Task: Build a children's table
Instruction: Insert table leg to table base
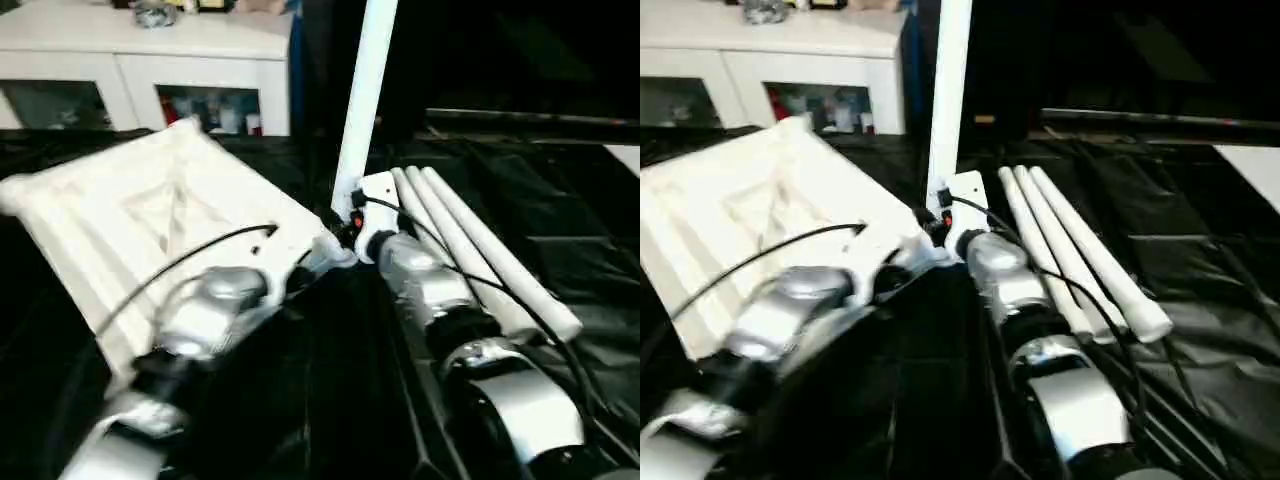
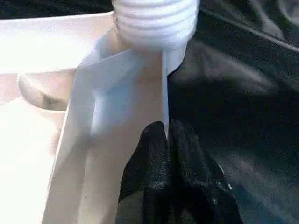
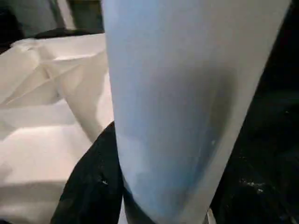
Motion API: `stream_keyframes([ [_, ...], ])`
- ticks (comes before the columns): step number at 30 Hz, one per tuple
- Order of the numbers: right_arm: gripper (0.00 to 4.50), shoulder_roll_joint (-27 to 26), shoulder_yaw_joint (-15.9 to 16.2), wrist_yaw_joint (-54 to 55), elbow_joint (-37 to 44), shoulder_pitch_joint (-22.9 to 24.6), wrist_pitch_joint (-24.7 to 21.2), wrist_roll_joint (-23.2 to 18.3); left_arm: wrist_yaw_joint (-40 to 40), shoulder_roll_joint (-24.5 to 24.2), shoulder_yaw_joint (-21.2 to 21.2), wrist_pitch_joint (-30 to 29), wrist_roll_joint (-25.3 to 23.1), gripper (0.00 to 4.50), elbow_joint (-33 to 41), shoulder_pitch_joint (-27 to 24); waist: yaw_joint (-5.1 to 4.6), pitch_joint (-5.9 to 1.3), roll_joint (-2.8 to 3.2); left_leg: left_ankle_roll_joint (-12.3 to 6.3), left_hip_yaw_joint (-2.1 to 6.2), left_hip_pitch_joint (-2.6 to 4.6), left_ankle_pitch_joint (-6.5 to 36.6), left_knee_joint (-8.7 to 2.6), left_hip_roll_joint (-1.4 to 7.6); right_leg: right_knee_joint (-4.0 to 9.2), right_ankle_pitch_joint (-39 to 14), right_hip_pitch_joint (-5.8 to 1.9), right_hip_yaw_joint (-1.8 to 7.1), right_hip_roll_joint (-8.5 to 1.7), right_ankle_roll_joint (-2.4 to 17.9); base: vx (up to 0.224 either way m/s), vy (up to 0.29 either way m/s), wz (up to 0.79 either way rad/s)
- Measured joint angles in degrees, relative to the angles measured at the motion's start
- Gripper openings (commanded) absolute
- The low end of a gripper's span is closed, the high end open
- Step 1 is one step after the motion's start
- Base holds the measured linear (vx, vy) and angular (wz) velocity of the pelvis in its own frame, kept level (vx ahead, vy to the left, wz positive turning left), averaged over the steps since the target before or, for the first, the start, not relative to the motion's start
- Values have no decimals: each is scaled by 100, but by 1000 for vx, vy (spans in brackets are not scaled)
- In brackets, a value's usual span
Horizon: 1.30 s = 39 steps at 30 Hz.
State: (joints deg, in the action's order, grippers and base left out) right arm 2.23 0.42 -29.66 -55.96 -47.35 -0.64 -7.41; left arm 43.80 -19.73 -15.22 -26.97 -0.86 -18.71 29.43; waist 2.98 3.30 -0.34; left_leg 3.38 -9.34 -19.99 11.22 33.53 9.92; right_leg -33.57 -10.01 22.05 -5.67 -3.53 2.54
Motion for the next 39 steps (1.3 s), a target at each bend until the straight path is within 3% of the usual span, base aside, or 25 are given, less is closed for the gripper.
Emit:
stream_keyframes([
  [6,189,292,134,-1452,485,264,-224,-280,968,-779,-48,366,247,0,492,-341,61,-6,-11,-6,-17,-16,-2,-40,13,-56,-51,49,4,9,7,28,-8,2],
  [8,189,449,249,-1954,672,339,-362,-346,1173,-896,-44,372,345,0,624,-428,126,-7,-13,-8,-18,-19,-5,-39,17,-69,-58,77,3,10,8,0,0,0],
  [13,189,804,423,-2851,943,469,-566,-398,1499,-940,-129,469,363,0,675,-453,282,-6,-15,-7,-38,-37,-5,2,38,-86,-58,85,3,9,8,0,0,0],
  [22,189,1004,598,-3413,1032,512,-675,-388,1720,-986,-209,558,390,0,673,-470,324,-5,-18,33,-55,-37,6,20,49,-110,-60,76,11,8,-1,0,0,0],
  [28,189,1086,784,-3532,1092,521,-383,-206,1719,-960,-215,659,364,0,641,-475,351,-11,-28,33,-54,-36,6,23,50,-117,-66,76,10,8,-6,0,0,0],
  [32,189,1022,669,-3457,1058,516,-522,-231,1717,-958,-211,662,359,0,617,-473,343,-13,-30,33,-54,-33,6,33,51,-125,-66,73,12,8,-6,0,0,0],
  [39,189,988,173,-3296,909,601,-1022,-753,1716,-910,-211,724,358,0,610,-473,382,-12,-30,33,-54,-47,6,34,54,-129,-66,82,11,8,-6,0,0,0],
])
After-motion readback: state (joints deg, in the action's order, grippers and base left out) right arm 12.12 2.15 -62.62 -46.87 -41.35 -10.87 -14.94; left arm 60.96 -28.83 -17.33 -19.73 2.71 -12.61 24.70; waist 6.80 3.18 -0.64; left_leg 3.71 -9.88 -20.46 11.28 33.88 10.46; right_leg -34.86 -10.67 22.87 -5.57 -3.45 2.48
